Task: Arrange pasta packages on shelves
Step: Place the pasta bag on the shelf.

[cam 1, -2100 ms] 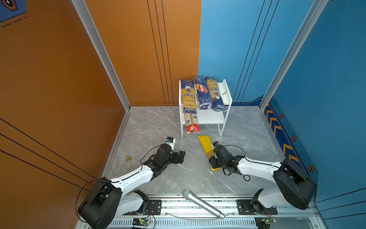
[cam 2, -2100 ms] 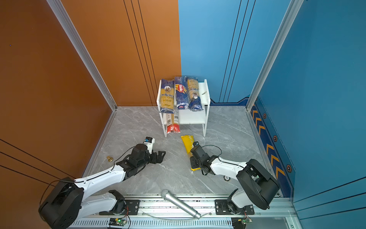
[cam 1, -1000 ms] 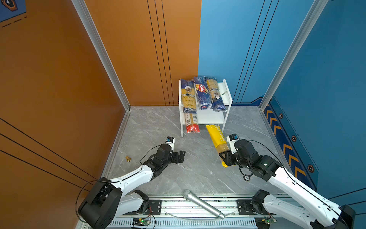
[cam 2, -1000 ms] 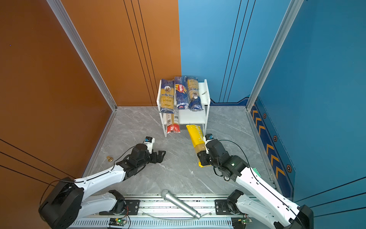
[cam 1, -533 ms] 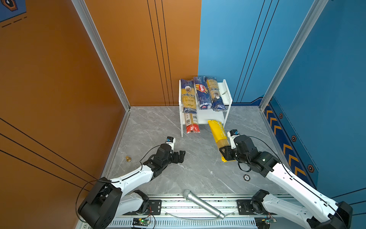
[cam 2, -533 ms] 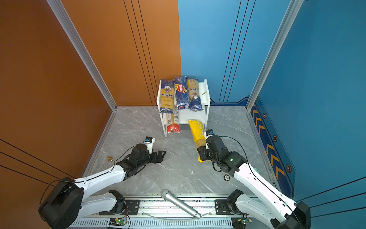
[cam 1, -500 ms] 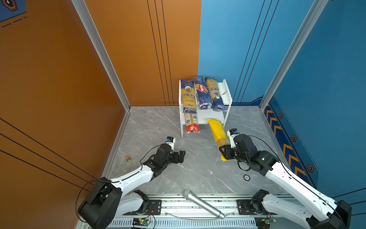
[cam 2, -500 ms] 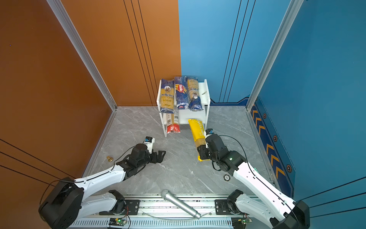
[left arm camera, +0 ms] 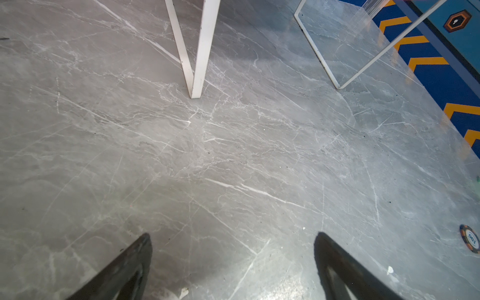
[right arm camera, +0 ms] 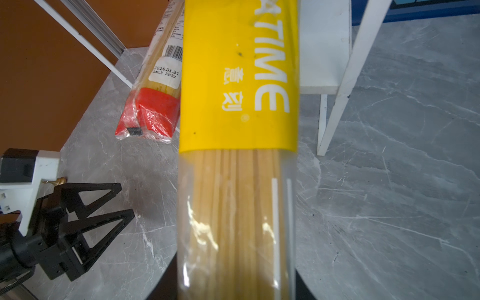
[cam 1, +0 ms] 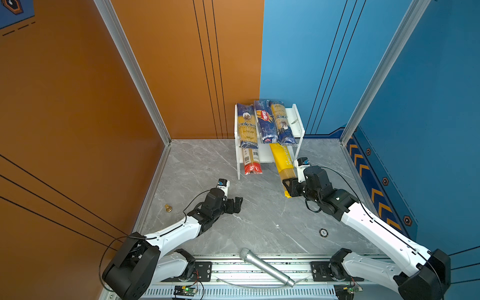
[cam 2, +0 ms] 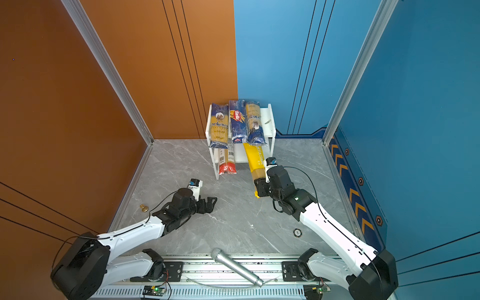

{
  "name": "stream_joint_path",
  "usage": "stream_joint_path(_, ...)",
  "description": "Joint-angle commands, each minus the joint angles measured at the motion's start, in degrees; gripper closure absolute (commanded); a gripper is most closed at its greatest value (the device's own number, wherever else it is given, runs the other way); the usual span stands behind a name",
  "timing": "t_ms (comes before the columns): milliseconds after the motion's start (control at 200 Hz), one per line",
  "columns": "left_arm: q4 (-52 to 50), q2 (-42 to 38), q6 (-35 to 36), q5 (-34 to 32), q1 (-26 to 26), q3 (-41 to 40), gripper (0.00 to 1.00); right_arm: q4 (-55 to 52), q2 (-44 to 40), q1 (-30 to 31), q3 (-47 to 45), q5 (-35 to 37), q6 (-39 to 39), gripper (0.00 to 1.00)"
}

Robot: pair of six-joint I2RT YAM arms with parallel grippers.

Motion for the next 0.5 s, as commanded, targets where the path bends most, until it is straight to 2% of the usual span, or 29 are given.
stream_joint_path(0, 0.17, 0.5, 0.54, 0.74, 0.65, 0.31, 0.02, 14.15, -0.56, -0.65, 2.31, 3.01, -2.29, 1.0)
stream_joint_path(255, -0.07, 0.77, 0.71, 0.9, 0.87, 0.66, 0.02, 18.92, 3.36, -0.73, 2.84, 3.54, -2.98, 1.0)
stream_joint_path(496, -0.38, 0.78, 0.81, 0.91, 1.0, 0.88, 0.02, 26.59, 5.18, 1.02, 0.42, 7.95, -6.01, 1.0)
